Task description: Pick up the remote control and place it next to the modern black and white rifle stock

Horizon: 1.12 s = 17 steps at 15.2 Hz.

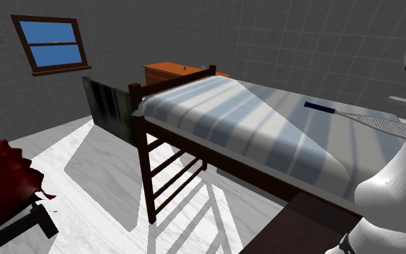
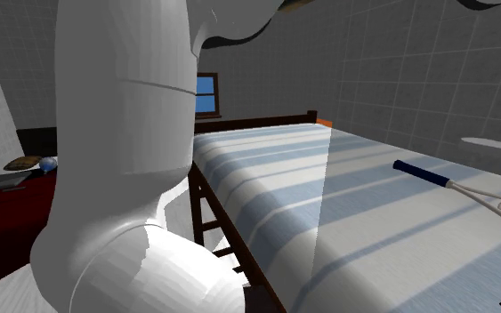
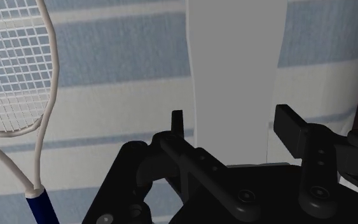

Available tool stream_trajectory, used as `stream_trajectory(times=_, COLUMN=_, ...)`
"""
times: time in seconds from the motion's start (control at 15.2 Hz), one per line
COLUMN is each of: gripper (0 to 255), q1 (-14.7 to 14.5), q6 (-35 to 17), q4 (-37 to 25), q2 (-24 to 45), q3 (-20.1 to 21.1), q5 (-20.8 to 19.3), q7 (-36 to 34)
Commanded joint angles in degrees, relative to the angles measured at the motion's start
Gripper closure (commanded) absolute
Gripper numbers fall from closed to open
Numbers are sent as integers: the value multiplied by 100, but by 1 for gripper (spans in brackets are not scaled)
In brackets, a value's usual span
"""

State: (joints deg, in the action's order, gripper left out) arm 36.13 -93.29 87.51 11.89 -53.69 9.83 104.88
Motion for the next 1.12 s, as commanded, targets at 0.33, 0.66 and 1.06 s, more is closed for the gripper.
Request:
stream_trajectory(times=0.33, gripper=255, q1=93, q6=-426, q4=335, q2=159, q3=13, q5=137, q7=180)
stream_trajectory(times=0.66, gripper=255, q1=48, q6=-811, q4=726, q2=156, q3=29, q5=146, q7=196)
stream_trajectory(times=1.06, gripper=255, q1=32, q6=-1252, q4=1137, q2=213, q3=60, q5=211, q7=246)
